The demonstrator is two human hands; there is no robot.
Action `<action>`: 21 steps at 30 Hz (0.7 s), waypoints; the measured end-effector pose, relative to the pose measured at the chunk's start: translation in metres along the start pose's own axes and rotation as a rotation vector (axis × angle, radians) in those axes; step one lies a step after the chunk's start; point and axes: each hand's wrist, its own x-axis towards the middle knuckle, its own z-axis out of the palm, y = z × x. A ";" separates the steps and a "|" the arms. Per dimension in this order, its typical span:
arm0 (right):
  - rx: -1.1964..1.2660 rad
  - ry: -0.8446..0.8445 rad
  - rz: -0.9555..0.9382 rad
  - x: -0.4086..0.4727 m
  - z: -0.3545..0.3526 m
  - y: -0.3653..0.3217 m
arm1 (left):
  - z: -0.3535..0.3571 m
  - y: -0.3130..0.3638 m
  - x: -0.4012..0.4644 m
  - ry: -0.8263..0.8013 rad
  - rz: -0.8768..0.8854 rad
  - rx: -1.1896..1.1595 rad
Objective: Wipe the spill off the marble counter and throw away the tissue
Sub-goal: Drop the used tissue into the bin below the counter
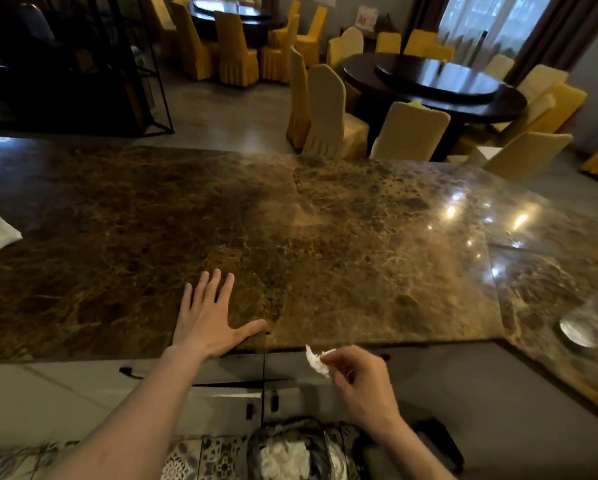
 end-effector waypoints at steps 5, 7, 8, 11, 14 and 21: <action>-0.178 -0.133 0.117 -0.043 0.023 0.041 | 0.015 -0.005 0.000 0.076 0.024 0.020; -0.232 -0.172 0.176 -0.054 0.030 0.054 | 0.019 -0.006 0.000 0.101 0.021 0.043; -0.252 -0.185 0.208 -0.060 0.034 0.059 | 0.019 -0.006 0.000 0.101 0.021 0.057; -0.266 -0.212 0.258 -0.072 0.048 0.065 | 0.019 -0.007 0.000 0.108 0.021 0.083; -0.299 -0.247 0.271 -0.078 0.064 0.063 | 0.018 -0.006 0.001 0.106 0.018 0.080; -0.334 -0.290 0.243 -0.081 0.088 0.054 | 0.014 -0.004 -0.002 0.083 0.008 0.066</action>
